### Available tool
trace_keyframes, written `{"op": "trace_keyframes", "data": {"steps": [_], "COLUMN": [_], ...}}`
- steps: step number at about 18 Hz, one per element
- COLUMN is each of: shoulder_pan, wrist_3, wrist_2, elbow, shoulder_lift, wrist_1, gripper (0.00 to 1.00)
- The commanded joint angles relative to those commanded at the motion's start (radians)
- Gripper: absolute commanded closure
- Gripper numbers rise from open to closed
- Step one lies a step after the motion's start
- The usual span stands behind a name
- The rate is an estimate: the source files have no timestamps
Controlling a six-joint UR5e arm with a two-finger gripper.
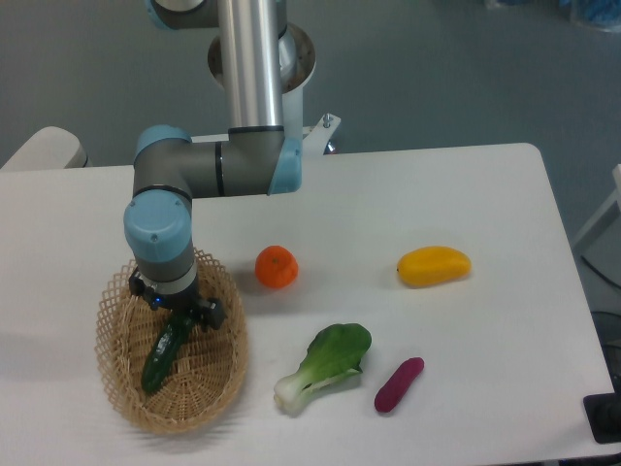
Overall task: Pick up the cucumber from the basket
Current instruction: 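Lower the gripper into the basket and close it on the cucumber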
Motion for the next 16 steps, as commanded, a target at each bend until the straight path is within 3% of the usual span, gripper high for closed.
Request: {"op": "trace_keyframes", "data": {"steps": [1, 3, 4, 5, 6, 7, 16], "shoulder_pan": [0.000, -0.006, -0.008, -0.008, -0.008, -0.008, -0.002], "wrist_3": [0.000, -0.002, -0.006, -0.006, -0.008, -0.009, 0.003], "wrist_2": [0.000, 0.000, 0.002, 0.003, 0.003, 0.003, 0.005], "elbow": [0.000, 0.002, 0.003, 0.003, 0.005, 0.011, 0.064], "shoulder_lift": [0.000, 0.002, 0.003, 0.006, 0.006, 0.008, 0.015], "wrist_1": [0.000, 0.000, -0.003, -0.005, -0.006, -0.008, -0.020], "gripper": [0.00, 0.19, 0.44, 0.61, 0.74, 0.82, 0.83]}}
